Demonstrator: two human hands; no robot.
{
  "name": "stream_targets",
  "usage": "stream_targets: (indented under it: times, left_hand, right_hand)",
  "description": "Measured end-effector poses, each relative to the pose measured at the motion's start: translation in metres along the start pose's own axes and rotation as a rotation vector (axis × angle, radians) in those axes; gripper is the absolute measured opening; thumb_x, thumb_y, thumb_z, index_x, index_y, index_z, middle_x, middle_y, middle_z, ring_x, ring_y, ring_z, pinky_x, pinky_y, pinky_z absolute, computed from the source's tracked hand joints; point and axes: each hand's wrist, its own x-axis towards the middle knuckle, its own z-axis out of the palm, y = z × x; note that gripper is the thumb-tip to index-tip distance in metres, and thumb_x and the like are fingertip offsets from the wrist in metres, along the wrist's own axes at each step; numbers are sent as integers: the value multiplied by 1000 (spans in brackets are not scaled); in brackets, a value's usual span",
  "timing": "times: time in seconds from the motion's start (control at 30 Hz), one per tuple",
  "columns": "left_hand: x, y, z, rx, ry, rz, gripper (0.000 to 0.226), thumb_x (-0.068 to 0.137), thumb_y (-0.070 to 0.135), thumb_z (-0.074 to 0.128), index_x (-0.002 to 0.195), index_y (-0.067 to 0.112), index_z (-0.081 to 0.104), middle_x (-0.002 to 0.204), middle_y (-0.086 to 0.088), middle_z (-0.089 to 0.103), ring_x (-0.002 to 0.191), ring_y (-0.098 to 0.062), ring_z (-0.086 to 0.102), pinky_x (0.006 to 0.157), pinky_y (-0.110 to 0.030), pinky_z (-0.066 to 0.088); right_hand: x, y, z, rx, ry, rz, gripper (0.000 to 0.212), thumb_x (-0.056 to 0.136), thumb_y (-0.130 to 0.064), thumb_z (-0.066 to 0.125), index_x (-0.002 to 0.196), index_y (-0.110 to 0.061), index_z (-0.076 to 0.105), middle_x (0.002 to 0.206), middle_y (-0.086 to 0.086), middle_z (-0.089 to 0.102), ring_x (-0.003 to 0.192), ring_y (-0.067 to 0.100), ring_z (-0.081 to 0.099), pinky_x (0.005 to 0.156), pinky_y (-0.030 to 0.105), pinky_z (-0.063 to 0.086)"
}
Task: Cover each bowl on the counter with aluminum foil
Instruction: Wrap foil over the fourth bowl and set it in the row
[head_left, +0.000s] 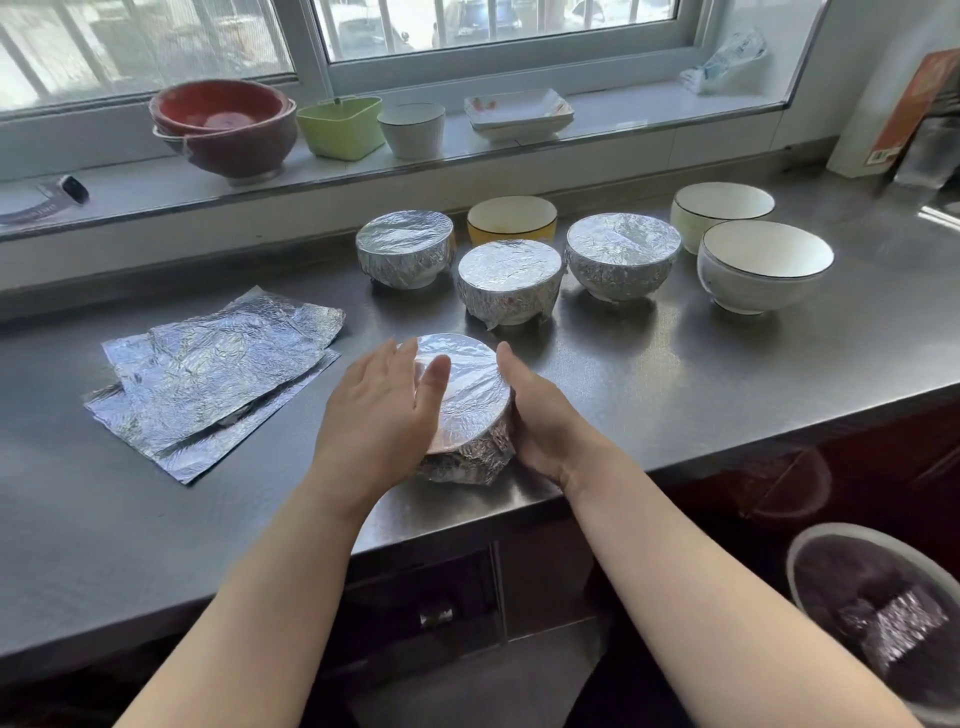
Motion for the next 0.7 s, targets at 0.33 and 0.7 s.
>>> stream_targets:
  times: [0.33, 0.7]
  left_hand:
    - [-10, 0, -12, 24, 35, -86, 77, 93, 63, 7, 156, 20, 18, 154, -7, 37, 142, -29, 29, 114, -41, 23]
    - [19, -13, -7, 45, 24, 253, 75, 89, 62, 3, 153, 30, 26, 161, 6, 23, 150, -14, 11, 120, -33, 8]
  right_hand:
    - [-2, -20, -10, -158, 138, -58, 66, 103, -51, 29, 149, -4, 32, 153, 9, 40, 140, 20, 40, 118, 37, 29]
    - [-55, -10, 23, -362, 352, -411, 44, 106, -26, 36, 149, -17, 36, 150, -9, 40, 138, 2, 35, 112, 19, 26]
